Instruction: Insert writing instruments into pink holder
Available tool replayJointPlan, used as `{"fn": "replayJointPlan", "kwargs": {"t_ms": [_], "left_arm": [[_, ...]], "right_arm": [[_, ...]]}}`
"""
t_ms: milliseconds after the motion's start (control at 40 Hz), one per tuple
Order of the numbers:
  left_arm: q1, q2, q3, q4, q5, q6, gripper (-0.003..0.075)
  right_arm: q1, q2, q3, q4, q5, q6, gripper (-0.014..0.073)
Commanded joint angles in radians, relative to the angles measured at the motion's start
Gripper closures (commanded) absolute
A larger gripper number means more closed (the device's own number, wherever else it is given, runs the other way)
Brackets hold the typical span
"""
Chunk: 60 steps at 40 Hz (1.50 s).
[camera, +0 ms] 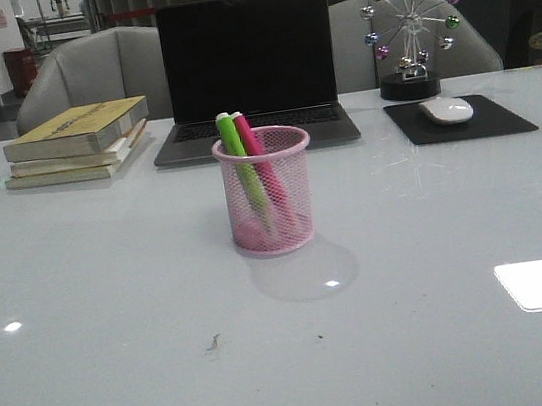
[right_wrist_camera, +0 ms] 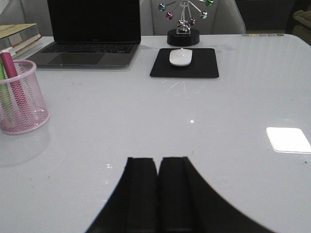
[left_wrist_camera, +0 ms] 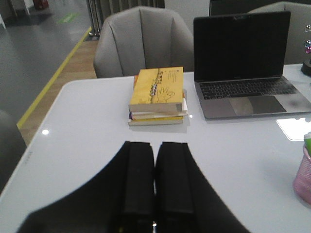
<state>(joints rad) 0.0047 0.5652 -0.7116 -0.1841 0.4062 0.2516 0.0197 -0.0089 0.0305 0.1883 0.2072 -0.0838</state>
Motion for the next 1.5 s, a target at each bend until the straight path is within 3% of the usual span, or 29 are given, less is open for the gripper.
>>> {"fn": "replayJointPlan", "kwargs": {"t_ms": [0,200,425,976,1476], "left_arm": [[-0.010,-0.035,-0.028,0.036,-0.099,-0.001,0.0621],[-0.010,-0.133,0.066,0.050,-0.247,-0.006,0.0621],[-0.010,-0.286,0.297,-0.086,-0.406,-0.009,0.0621],[-0.010,-0.539,0.645,-0.118,-0.433,-0.009,0.0621],[-0.021,-0.594,0.721,-0.118,-0.421,-0.009,0.0622]], "right_arm": [[0.000,-0.020,0.001,0.003,-0.080,-0.002,0.0573],[0.000,-0.020,0.001,0.003,-0.080,-0.002,0.0573],[0.000,-0.020,0.001,0.003,-0.080,-0.002,0.0573],[0.000,-0.020,0.001,0.003,-0.080,-0.002,0.0573],[0.000,-0.020,0.001,0.003,-0.080,-0.002,0.0573]]}}
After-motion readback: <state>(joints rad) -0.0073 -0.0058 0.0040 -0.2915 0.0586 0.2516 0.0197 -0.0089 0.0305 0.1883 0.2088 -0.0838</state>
